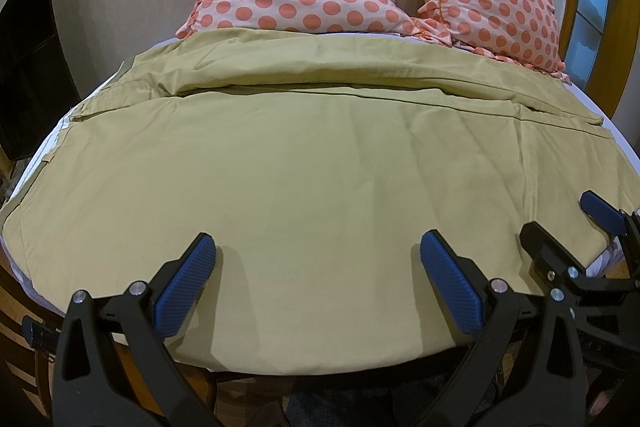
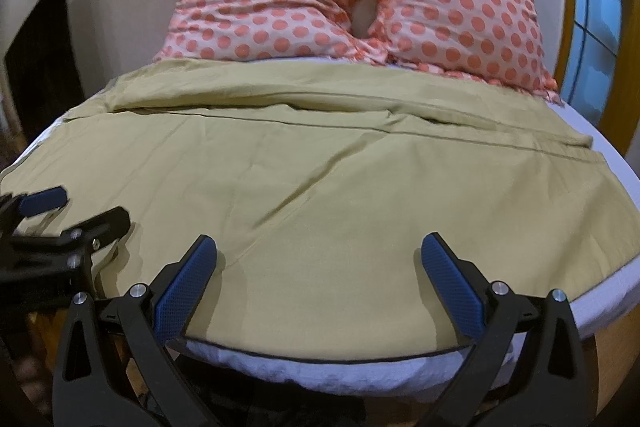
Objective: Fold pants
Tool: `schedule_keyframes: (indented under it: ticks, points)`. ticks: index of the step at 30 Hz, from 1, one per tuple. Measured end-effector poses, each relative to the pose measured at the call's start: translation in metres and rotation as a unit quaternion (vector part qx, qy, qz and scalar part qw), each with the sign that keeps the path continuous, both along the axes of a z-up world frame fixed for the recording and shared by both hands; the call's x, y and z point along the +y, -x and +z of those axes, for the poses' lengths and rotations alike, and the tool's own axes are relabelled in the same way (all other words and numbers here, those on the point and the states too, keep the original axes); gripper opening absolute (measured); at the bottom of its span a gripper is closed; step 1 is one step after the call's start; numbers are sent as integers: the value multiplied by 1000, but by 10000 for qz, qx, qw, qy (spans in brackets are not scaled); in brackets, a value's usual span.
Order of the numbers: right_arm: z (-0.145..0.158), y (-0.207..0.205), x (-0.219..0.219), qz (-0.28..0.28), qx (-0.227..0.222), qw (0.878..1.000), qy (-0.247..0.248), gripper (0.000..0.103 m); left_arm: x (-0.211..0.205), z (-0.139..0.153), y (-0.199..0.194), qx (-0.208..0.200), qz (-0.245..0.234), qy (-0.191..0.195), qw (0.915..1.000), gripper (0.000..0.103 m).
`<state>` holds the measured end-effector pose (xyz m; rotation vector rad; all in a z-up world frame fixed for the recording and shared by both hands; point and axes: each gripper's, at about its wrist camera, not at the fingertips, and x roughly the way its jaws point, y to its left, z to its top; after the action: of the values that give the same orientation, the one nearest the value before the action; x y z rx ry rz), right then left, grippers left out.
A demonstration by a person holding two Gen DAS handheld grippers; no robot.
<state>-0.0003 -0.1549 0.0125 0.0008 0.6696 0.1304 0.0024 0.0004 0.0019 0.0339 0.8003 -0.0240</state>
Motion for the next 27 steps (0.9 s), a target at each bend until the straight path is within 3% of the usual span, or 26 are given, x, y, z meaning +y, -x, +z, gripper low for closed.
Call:
schedule_keyframes:
  ticks: [3,6,10,12,15,18,23,27]
  points:
    - [8,-17,-14,234,414,9989,51,102,3,2,1,-1,-94,12,10000,101]
    - [38,-40,-58,-342,351,9986,173,102,8,10,-4,-12,-81,-4,10000,101]
    - [80,-101,-143,-1340,471,9896,-230,102,20,27,-9,-345,-41,79,9994,101]
    - [84,-152,-187,-1965,847,9750,-605,98,28,38,-15,-511,-55,216,9984,101]
    - [71,-224,-242,-2782,1444,9426,-1152,71,35,51,-26,-714,-88,353,9968,101]
    - [46,-285,-281,-3489,1776,9111,-1292,62,38,59,-35,-833,-123,336,9959,101]
    - [9,-352,-316,-4283,1846,8744,-1335,62,45,59,-53,-891,-77,68,9960,101]
    - [-2,-367,-324,-4570,1811,8681,-685,61,56,60,-63,-940,40,187,9954,101]
